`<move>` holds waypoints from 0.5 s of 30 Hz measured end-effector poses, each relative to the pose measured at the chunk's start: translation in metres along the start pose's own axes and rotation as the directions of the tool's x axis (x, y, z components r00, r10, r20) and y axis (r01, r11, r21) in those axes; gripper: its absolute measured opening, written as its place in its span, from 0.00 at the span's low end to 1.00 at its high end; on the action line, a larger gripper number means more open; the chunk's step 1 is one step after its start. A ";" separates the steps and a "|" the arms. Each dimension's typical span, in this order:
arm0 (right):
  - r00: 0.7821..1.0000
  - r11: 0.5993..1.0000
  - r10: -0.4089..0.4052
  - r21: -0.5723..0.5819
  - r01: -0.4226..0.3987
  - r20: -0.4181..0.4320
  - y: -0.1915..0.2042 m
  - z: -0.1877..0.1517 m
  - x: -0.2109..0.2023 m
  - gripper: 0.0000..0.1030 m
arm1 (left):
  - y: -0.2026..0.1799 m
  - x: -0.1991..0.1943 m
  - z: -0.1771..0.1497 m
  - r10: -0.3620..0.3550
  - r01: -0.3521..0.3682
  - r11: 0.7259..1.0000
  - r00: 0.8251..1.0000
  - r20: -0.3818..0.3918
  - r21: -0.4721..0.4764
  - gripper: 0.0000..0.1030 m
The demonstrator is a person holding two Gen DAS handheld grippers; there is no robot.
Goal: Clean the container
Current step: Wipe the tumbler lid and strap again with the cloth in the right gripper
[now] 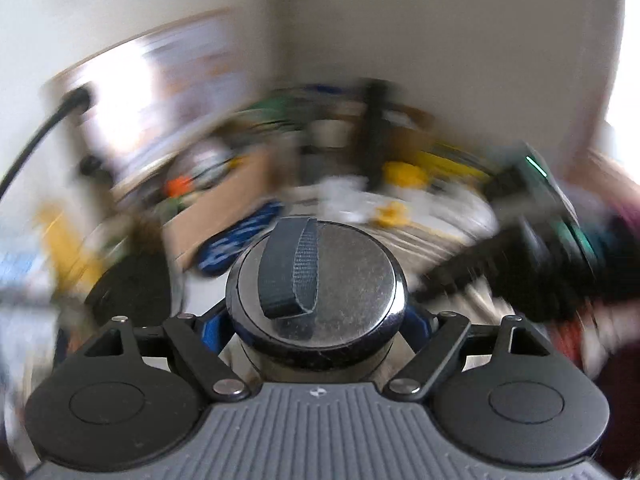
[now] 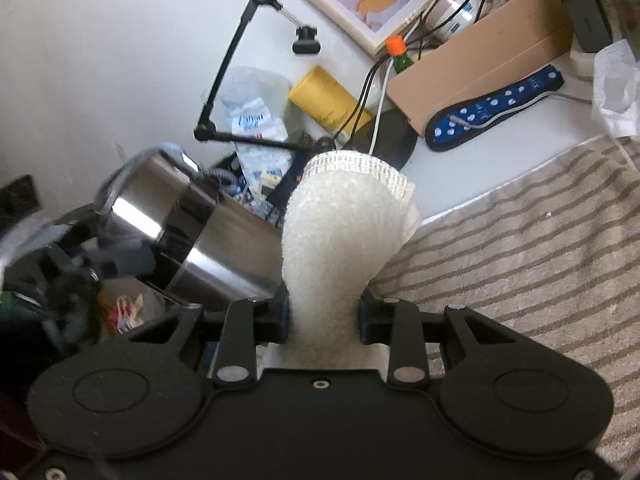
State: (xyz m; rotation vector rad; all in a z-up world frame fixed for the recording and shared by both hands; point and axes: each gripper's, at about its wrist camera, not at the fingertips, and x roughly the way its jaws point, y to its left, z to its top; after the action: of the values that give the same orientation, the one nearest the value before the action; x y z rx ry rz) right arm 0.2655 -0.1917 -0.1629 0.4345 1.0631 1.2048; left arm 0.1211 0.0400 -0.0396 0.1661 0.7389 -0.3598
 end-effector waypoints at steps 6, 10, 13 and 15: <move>0.999 0.999 0.030 0.021 -0.031 0.019 0.006 0.004 -0.007 0.29 | 0.015 0.007 0.009 -0.226 0.233 0.944 0.973 -0.055 0.235 0.81; 0.999 0.999 0.033 0.022 -0.033 0.025 0.011 0.003 -0.006 0.29 | 0.000 0.014 0.014 -0.132 0.144 0.971 0.988 -0.074 0.189 0.82; 0.999 0.999 0.034 0.029 -0.035 0.031 0.011 0.003 -0.006 0.29 | -0.012 0.014 0.012 -0.006 0.008 0.999 0.999 -0.048 0.052 0.82; 0.999 0.999 0.033 0.028 -0.034 0.029 0.012 0.003 -0.005 0.29 | -0.015 0.009 0.012 0.063 -0.065 0.993 0.998 -0.025 -0.100 0.82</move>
State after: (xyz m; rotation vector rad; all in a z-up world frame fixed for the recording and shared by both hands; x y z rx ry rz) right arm 0.2619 -0.1912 -0.1499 0.4922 1.0533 1.2111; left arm 0.1291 0.0209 -0.0375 0.0987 0.7700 -0.2597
